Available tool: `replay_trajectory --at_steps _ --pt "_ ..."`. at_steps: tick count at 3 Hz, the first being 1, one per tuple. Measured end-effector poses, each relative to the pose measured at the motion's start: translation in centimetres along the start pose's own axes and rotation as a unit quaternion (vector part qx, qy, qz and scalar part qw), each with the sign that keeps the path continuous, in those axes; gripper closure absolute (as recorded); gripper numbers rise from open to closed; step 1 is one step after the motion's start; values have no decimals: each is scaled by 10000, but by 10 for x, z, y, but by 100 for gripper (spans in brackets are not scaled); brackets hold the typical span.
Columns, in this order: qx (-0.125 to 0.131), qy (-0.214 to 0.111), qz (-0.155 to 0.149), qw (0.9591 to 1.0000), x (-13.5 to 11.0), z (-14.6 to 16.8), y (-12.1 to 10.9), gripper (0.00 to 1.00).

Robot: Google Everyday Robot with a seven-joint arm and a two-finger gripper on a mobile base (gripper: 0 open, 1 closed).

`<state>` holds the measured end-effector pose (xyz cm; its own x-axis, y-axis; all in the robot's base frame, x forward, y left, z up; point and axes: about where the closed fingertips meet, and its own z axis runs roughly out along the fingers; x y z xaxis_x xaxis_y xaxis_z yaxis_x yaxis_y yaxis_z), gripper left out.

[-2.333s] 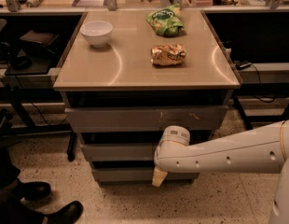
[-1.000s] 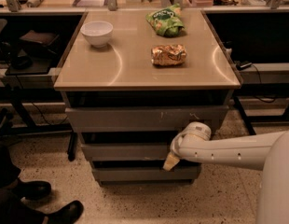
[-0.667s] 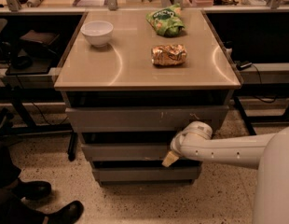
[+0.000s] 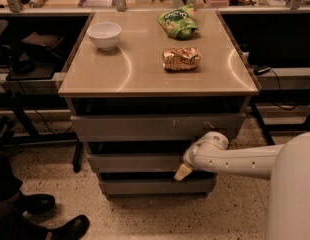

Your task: Open middle drawer

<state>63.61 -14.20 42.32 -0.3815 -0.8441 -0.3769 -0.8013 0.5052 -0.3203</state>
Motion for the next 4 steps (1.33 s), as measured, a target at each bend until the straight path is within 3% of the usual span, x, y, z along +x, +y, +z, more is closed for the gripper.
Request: replay_trajectory --at_steps 1,4 --pt "0 0 0 10000 0 0 0 19" --pt "-1 0 0 10000 0 0 0 89"
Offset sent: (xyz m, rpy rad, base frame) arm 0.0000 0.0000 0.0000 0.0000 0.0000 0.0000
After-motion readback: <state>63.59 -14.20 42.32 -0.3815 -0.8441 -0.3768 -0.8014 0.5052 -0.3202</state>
